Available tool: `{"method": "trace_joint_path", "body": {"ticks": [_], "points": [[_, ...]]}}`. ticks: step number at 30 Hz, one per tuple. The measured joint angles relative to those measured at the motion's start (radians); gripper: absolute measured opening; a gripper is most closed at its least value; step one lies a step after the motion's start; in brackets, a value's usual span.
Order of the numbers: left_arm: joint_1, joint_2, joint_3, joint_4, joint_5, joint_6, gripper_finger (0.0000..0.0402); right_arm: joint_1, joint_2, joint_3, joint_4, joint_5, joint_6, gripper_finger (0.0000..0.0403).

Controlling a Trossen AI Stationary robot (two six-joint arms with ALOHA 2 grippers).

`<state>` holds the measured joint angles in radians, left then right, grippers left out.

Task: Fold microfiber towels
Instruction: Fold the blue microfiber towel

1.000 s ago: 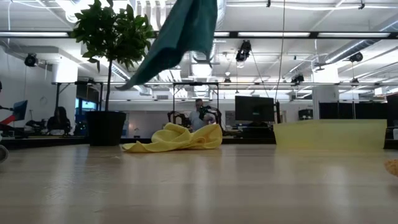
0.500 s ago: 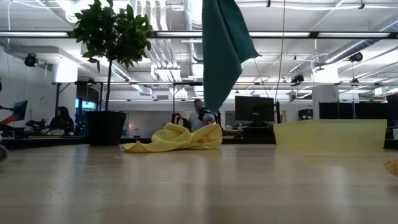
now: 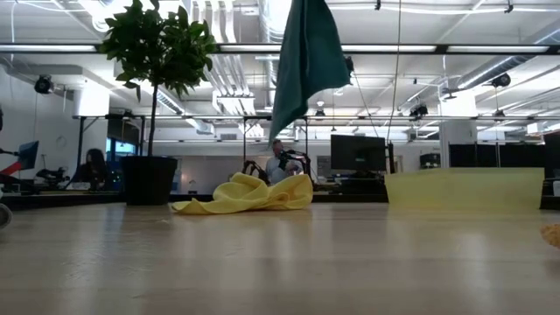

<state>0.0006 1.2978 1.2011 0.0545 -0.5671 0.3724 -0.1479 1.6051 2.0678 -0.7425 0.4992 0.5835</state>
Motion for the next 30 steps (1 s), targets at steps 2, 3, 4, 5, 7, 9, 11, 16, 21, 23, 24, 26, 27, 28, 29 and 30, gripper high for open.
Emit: {"method": "trace_joint_path", "body": {"ticks": [2, 3, 4, 5, 7, 9, 11, 16, 21, 23, 24, 26, 27, 28, 29, 30], "points": [[0.0, 0.031, 0.007, -0.001, 0.017, 0.009, 0.016, 0.0, 0.0, 0.0, 0.005, 0.0, 0.0, 0.0009], [0.0, 0.044, 0.011, 0.0, 0.035, 0.009, 0.016, 0.0, 0.0, 0.0, 0.007, 0.0, -0.001, 0.0009], [0.0, 0.057, 0.015, 0.005, 0.054, 0.009, 0.016, 0.0, 0.0, 0.0, 0.009, 0.0, -0.004, 0.0009], [0.0, 0.07, 0.02, 0.014, 0.07, 0.01, 0.016, 0.0, 0.0, 0.0, 0.013, 0.0, -0.005, 0.0009], [0.0, 0.095, 0.035, 0.022, 0.108, 0.009, 0.016, 0.0, 0.0, 0.0, 0.015, 0.0, -0.006, 0.0009], [0.0, 0.123, 0.055, 0.029, 0.143, 0.009, 0.016, 0.0, 0.0, 0.0, 0.018, 0.0, -0.008, 0.0009], [0.0, 0.151, 0.075, 0.03, 0.163, 0.008, 0.016, 0.0, 0.0, 0.0, 0.019, -0.003, -0.008, 0.0009], [0.0, 0.218, 0.1, 0.028, 0.17, 0.001, 0.016, 0.0, -0.007, 0.0, 0.021, -0.055, -0.008, 0.0009], [0.0, 0.246, 0.111, 0.008, 0.052, -0.069, 0.016, 0.006, -0.014, 0.002, 0.018, -0.061, -0.012, 0.0009], [0.002, 0.247, 0.11, 0.01, -0.004, -0.085, 0.016, 0.006, -0.015, 0.009, 0.016, -0.07, -0.021, 0.0009], [0.005, 0.246, 0.109, 0.008, -0.016, -0.098, 0.016, 0.006, -0.015, 0.013, 0.016, -0.079, -0.025, 0.0009], [0.012, 0.246, 0.109, 0.003, -0.017, -0.142, 0.016, 0.006, -0.016, 0.018, 0.018, -0.087, -0.027, 0.0009], [0.016, 0.246, 0.109, -0.001, -0.015, -0.17, 0.016, 0.007, -0.017, 0.019, 0.019, -0.087, -0.027, 0.0009], [0.02, 0.246, 0.109, -0.008, -0.013, -0.194, 0.016, 0.007, -0.017, 0.021, 0.019, -0.088, -0.03, 0.0009], [0.025, 0.246, 0.109, -0.018, -0.011, -0.214, 0.016, 0.007, -0.017, 0.023, 0.019, -0.088, -0.035, 0.0009], [0.029, 0.246, 0.109, -0.033, -0.01, -0.231, 0.016, 0.007, -0.017, 0.026, 0.017, -0.088, -0.039, 0.0009]]}}
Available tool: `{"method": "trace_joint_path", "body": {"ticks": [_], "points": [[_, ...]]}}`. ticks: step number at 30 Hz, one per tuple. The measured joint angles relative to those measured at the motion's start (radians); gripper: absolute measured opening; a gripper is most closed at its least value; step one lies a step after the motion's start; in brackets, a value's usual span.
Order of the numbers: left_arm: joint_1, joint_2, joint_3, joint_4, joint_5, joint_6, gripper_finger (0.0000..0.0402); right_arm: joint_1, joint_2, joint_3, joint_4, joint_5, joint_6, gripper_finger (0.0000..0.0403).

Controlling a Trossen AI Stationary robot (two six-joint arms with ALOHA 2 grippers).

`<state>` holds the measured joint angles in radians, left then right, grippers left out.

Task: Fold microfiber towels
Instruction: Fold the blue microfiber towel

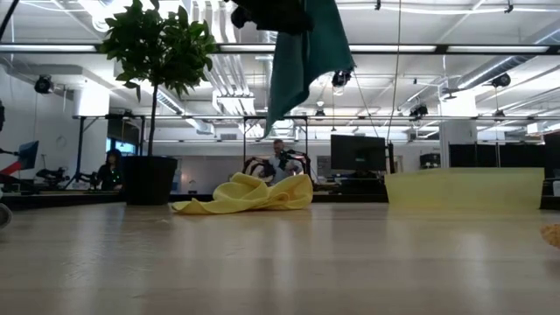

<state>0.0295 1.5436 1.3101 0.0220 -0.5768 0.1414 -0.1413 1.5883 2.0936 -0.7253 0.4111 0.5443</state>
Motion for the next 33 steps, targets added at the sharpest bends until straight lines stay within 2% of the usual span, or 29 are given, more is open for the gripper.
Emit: {"method": "trace_joint_path", "body": {"ticks": [3, 5, 13, 17, 33], "points": [[0.017, 0.0, -0.003, -0.019, 0.031, -0.032, 0.016, 0.001, 0.0, 0.007, 0.002, 0.0, -0.004, 0.0009], [0.028, 0.0, -0.003, -0.015, 0.093, -0.034, 0.016, 0.004, -0.001, 0.008, 0.003, 0.0, -0.008, 0.0009], [0.062, 0.024, -0.006, -0.017, 0.107, -0.11, 0.016, 0.013, -0.001, 0.008, 0.003, 0.0, -0.023, 0.0009], [0.068, 0.057, -0.003, -0.016, 0.166, -0.111, 0.016, 0.013, -0.001, 0.008, 0.003, 0.0, -0.025, 0.0009], [0.09, 0.064, -0.001, -0.006, 0.117, -0.111, 0.016, 0.013, -0.011, 0.008, 0.002, 0.0, -0.051, 0.0009]]}}
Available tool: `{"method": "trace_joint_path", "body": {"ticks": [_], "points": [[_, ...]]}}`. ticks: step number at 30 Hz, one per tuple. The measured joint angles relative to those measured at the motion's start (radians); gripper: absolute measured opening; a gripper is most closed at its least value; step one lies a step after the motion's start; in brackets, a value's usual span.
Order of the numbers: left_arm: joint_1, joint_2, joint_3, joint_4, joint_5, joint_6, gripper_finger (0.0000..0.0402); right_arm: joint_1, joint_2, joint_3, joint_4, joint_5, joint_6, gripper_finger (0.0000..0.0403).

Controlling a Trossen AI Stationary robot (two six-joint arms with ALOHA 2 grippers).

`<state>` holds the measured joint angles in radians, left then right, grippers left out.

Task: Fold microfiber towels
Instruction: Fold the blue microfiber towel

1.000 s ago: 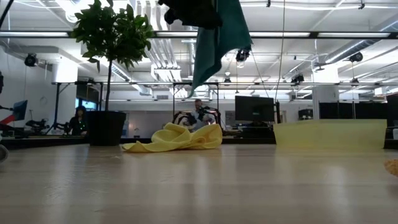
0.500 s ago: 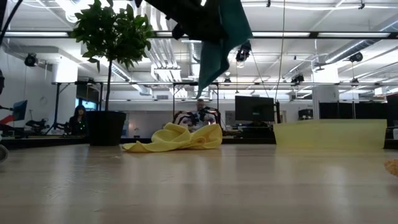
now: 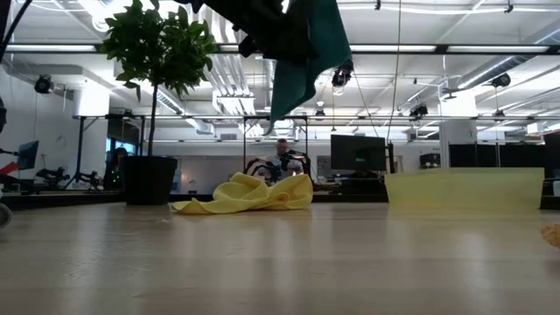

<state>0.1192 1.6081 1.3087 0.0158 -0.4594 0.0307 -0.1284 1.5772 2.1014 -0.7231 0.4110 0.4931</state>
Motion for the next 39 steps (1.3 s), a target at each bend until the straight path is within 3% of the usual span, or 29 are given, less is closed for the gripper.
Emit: {"method": "trace_joint_path", "body": {"ticks": [5, 16, 28, 39], "points": [[0.011, 0.0, 0.0, 0.0, -0.002, 0.0, 0.0133, 0.0, 0.0, 0.0, 0.0, 0.0, 0.0, 0.0009], [0.021, -0.001, 0.0, -0.008, -0.002, 0.001, 0.0006, 0.0, 0.0, 0.0, 0.0, 0.0, -0.002, 0.0009], [0.022, -0.056, -0.002, -0.087, 0.043, 0.009, 0.0, -0.017, 0.0, -0.001, -0.049, 0.016, -0.097, 0.0009], [0.02, -0.279, -0.001, -0.342, 0.118, 0.001, 0.0, -0.124, 0.0, -0.002, -0.23, 0.035, -0.162, 0.0009]]}}
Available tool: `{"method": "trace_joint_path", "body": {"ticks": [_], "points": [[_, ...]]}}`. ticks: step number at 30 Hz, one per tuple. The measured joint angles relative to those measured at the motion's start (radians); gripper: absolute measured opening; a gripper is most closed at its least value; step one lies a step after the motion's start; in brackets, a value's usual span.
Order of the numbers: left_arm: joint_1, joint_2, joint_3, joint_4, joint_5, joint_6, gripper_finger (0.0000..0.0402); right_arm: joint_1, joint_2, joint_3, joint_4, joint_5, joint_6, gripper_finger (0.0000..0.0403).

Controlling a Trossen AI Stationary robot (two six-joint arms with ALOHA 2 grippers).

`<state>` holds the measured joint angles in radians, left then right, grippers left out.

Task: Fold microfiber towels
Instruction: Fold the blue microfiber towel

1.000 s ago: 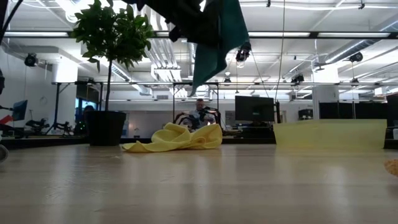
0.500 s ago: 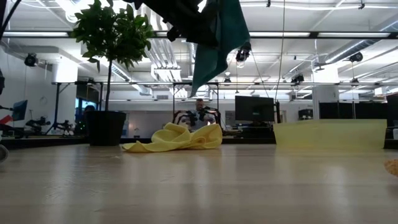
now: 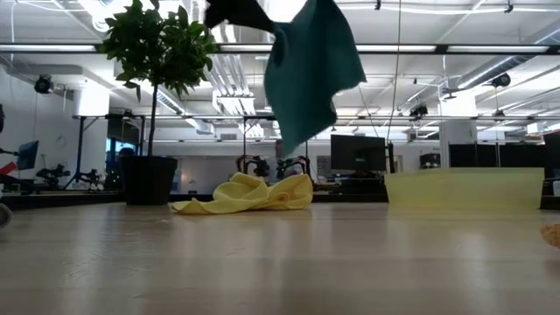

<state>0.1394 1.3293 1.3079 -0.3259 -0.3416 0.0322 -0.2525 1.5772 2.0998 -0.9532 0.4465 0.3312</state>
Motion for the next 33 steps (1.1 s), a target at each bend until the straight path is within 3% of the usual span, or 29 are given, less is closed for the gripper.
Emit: {"method": "trace_joint_path", "body": {"ticks": [7, 12, 20, 23, 26, 29, 33], "points": [[0.004, -0.171, 0.001, -0.157, 0.025, 0.0, 0.0, -0.051, -0.001, 0.0, -0.063, 0.0, -0.045, 0.0009], [0.005, -0.265, 0.001, -0.172, -0.075, 0.011, 0.0, -0.064, -0.003, 0.0, -0.107, 0.0, -0.06, 0.0009], [0.023, -0.284, 0.0, -0.195, -0.116, 0.034, 0.0, -0.064, -0.004, 0.0, -0.114, -0.025, -0.074, 0.0009], [0.023, -0.268, 0.0, -0.195, -0.11, 0.035, 0.0, -0.064, -0.004, 0.0, -0.114, -0.071, -0.079, 0.0009], [0.023, -0.253, 0.0, -0.205, -0.072, 0.037, 0.0, -0.064, -0.004, 0.0, -0.125, -0.201, -0.17, 0.0009], [0.023, -0.25, 0.0, -0.246, 0.029, 0.075, 0.0, -0.06, -0.004, -0.006, -0.184, -0.326, -0.202, 0.0009], [0.023, -0.25, 0.001, -0.31, 0.124, 0.078, 0.0, -0.032, -0.004, -0.034, -0.283, -0.399, -0.197, 0.0009]]}}
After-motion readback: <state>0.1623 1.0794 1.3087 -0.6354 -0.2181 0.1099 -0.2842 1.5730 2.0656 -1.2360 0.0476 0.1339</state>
